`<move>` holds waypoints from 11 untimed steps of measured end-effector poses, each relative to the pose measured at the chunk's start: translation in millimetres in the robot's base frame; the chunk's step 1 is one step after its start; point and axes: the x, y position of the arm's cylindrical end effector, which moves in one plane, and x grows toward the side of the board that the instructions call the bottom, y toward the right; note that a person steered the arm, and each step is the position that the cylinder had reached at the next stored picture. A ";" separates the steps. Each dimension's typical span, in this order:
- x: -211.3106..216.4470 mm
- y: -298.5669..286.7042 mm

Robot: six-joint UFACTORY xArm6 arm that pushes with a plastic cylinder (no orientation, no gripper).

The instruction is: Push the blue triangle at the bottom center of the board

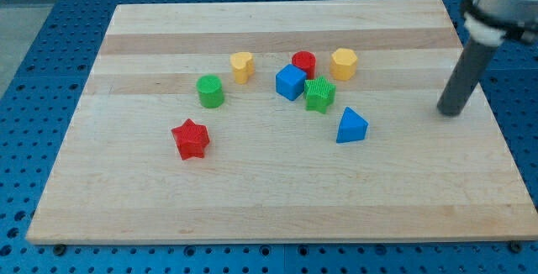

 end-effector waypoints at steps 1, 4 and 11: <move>33.6 -56.5; 40.6 -110.6; 70.2 -194.6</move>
